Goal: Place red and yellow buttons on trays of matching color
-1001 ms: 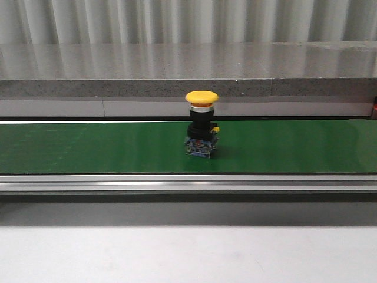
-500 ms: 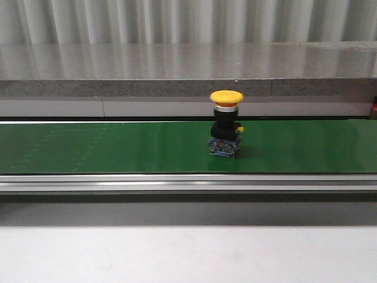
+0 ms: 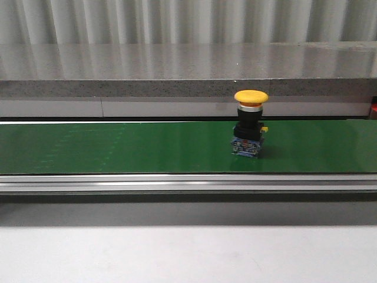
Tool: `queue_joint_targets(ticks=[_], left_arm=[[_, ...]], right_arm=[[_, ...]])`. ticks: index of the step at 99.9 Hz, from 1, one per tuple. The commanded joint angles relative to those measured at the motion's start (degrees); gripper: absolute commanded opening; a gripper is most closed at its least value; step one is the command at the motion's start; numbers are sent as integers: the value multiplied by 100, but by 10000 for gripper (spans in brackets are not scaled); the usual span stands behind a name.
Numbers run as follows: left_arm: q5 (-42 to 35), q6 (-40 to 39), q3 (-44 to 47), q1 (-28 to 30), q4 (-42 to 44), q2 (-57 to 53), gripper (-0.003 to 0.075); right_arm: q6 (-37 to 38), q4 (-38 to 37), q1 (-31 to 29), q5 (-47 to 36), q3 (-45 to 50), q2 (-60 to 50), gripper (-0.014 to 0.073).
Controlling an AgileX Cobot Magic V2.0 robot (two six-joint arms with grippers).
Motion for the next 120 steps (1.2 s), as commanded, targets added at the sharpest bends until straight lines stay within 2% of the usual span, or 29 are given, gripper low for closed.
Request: queue_joint_targets(ticks=[1,17,34,68,90,120], left_arm=[[-436,-21,-163,-56,-85,-6,-20],[-436,-21,-163,-56,-85,-6,-20],[-436,-21,-163,-56,-85,-6,-20],[-436,-21,-163,-56,-85,-6,-20],[-436,-21,-163,-56,-85,-6,-20],[-436,-21,-163,-56,-85,-6,-20]], right_arm=[[-137,41,-14,54,-137,-716,636],[-395,93,106,287,377,-1427,636],[-814,286,450,418,1395,-2240,636],[-1025,339,1681,552,3422,-3675,636],[-1205,344,2403,1160,4015,-3800,636],[-1283,368,3166,837,4335,-3626,636]])
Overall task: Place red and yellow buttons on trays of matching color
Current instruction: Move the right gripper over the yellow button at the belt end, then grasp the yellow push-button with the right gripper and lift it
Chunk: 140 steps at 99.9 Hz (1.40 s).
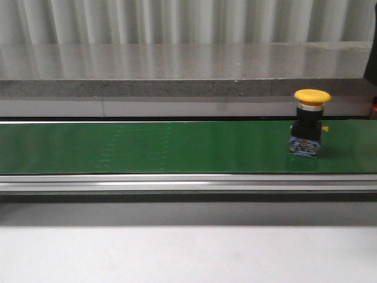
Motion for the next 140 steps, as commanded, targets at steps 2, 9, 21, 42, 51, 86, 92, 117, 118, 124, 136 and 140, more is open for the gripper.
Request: queue_joint_targets(ticks=[2,9,21,42,51,86,92,117,118,124,136,140], left_arm=[[-426,-21,-163,-56,-85,-6,-20],[-426,-21,-163,-56,-85,-6,-20],[-426,-21,-163,-56,-85,-6,-20],[-426,-21,-163,-56,-85,-6,-20],[-426,-21,-163,-56,-85,-6,-20],[-426,-21,-163,-56,-85,-6,-20],[-426,-21,-163,-56,-85,-6,-20],[-426,-21,-163,-56,-85,-6,-20],[-426,-21,-163,-56,-85,-6,-20],[-426,-21,-163,-56,-85,-6,-20],[-426,-21,-163,-56,-85,-6,-20],[-426,-21,-163,-56,-85,-6,-20]], right_arm=[[-95,96,155,-300,-111,-35,636],[-154,108,246,-453,-111,92,636],[-179,142,362,-748,-111,300,636],[-215,216,542,-1145,-111,664,636],[-210,216,549,-1286,-111,787,608],[136,216,517,-1253,-122,828,61],[223,211,517,-1246,-122,764,57],[700,95,26,-935,-122,97,57],[700,95,-48,-919,-122,74,57],[772,80,-371,-792,-122,-128,57],[894,45,-1275,-757,-43,-518,57],[906,41,-1552,-773,13,-652,57]])
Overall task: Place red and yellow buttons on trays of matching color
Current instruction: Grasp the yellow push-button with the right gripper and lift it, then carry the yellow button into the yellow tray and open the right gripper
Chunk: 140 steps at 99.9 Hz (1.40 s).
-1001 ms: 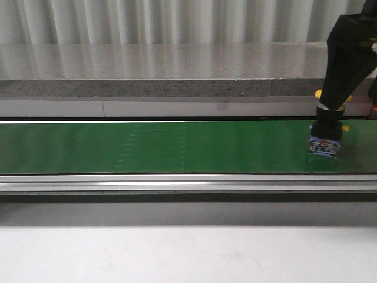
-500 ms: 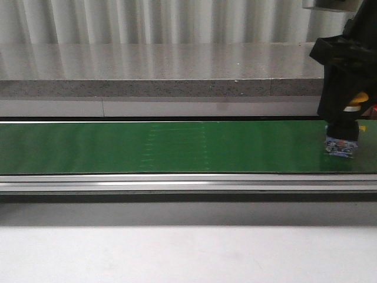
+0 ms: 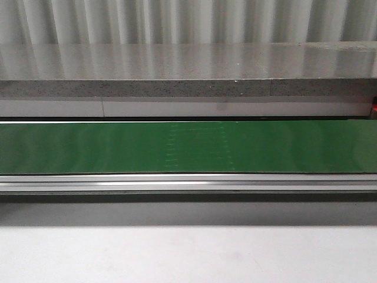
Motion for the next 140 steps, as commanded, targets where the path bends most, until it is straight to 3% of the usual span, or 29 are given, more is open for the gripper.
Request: queue_joint_targets(ticks=[1,31,50,84,114,140], left_arm=[[-426,-21,-163,-56,-85,-6,-20],[-426,-21,-163,-56,-85,-6,-20],[-426,-21,-163,-56,-85,-6,-20],[-426,-21,-163,-56,-85,-6,-20],[-426,-21,-163,-56,-85,-6,-20],[-426,-21,-163,-56,-85,-6,-20]], right_arm=[[64,-14,-640,-123,-26,-445,57],[489,-20,-3012,-931,903,-941,57],[829,-20,-3854,-1944,1527,-933,57],[864,-24,-4116,-3150,2023,-399,57],[864,-31,-4116,-3230,2087,624,59],[864,-31,-4116,-3237,2087,847,92]])
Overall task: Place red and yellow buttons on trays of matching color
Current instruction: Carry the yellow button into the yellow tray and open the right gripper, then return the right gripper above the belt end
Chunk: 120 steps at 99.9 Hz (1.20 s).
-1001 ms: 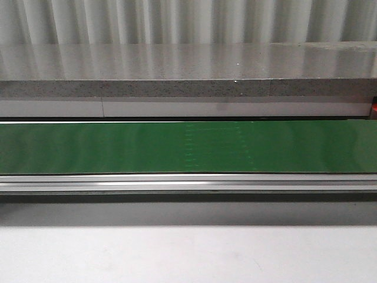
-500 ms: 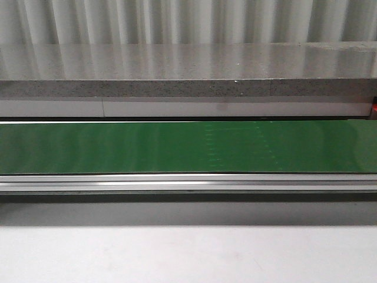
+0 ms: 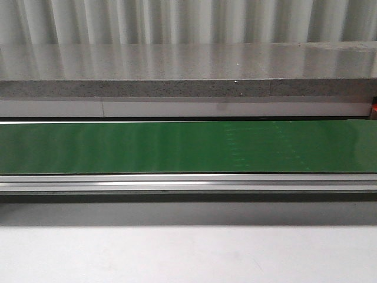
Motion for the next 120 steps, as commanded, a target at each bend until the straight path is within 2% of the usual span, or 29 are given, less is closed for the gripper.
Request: queue_joint_targets(ticks=[1,7,24,34,77,89,103,120], left_arm=[[-426,-21,-163,-56,-85,-6,-20],[-426,-21,-163,-56,-85,-6,-20],[-426,-21,-163,-56,-85,-6,-20],[-426,-21,-163,-56,-85,-6,-20],[-426,-21,-163,-56,-85,-6,-20],[-426,-21,-163,-56,-85,-6,-20],[-426,-21,-163,-56,-85,-6,-20],[-426,-21,-163,-56,-85,-6,-20]], right_arm=[[-10,19,-33,-217,-146,-154,97],[-10,19,-33,-211,-153,-154,161],[65,19,-33,-211,-153,-161,423],[93,19,-33,-173,-165,-205,489],[93,19,-33,217,-431,-1269,490],[93,211,156,258,-431,-1689,490],[68,322,856,245,-431,-2168,489],[-421,322,2219,141,-431,-2760,489]])
